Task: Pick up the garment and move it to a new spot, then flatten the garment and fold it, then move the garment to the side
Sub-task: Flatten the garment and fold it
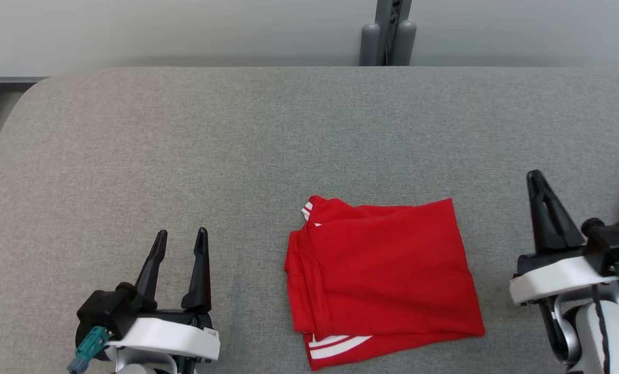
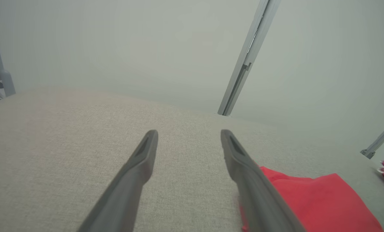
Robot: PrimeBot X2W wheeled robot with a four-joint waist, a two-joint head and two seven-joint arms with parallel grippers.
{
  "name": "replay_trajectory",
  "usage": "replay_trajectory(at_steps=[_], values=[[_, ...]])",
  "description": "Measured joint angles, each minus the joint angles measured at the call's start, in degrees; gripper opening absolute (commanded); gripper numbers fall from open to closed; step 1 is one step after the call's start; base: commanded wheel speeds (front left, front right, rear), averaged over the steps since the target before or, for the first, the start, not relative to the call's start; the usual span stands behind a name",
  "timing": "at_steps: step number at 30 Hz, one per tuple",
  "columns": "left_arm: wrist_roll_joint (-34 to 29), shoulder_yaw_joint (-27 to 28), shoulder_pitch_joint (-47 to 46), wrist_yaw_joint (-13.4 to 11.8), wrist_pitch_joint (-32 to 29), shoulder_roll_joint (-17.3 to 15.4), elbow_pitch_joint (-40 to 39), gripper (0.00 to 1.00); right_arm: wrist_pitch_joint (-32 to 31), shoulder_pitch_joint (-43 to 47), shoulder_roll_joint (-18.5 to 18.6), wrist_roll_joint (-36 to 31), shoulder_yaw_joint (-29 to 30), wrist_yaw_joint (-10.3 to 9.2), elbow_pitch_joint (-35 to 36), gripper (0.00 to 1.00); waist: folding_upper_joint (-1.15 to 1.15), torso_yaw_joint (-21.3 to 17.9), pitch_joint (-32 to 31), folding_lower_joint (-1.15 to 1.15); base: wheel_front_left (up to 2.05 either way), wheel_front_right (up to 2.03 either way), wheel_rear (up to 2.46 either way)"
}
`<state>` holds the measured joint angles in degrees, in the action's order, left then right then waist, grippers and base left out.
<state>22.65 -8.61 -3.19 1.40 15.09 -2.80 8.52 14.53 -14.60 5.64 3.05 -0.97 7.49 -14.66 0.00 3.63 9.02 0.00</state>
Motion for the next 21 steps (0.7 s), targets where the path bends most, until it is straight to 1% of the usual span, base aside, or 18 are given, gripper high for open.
replay_trajectory(at_steps=[6, 12, 13, 14, 18, 21], values=[[-0.83, 0.46, -0.19, 0.13, 0.01, -0.02, -0.92, 1.00, 0.33, 3.77, -1.60, 0.04, 5.72, 0.00, 7.58, 0.00, 0.00, -1.16, 0.09, 0.00, 0.00, 0.00, 0.00], [-2.38, 0.44, -0.16, 0.40, 0.01, -0.01, -1.68, 1.00, 0.36, 7.79, -2.23, -0.57, 6.73, 0.00, 10.53, 0.00, 0.00, -1.51, 0.37, 0.00, 0.00, 0.00, 0.00], [-2.69, 0.52, -0.13, 0.33, 0.00, -0.01, -2.01, 1.00, 0.36, 8.20, -2.35, -0.59, 7.03, 0.00, 10.95, 0.47, 0.00, -1.55, 0.37, 0.00, 0.00, 0.00, 0.00], [-3.09, 0.59, -0.03, 0.07, 0.01, -0.02, -2.52, 1.00, 0.36, 8.48, -2.43, -0.59, 7.44, 0.00, 11.54, 1.00, 0.00, -1.58, 0.36, 0.00, 0.00, 0.00, 0.00], [-5.05, 0.44, 0.60, 0.12, 0.01, -0.02, -4.65, 1.00, 0.37, 9.54, -2.60, -0.90, 5.93, 0.00, 12.88, 1.00, 0.00, -1.65, 0.39, 0.00, 0.00, 0.00, 0.00], [-5.26, 0.11, 1.04, 0.09, 0.01, -0.03, -5.68, 1.00, 0.37, 9.63, -2.70, -1.37, 5.80, 0.01, 13.37, 1.00, 0.00, -1.61, 0.44, 0.00, 0.00, 0.00, 0.00]])
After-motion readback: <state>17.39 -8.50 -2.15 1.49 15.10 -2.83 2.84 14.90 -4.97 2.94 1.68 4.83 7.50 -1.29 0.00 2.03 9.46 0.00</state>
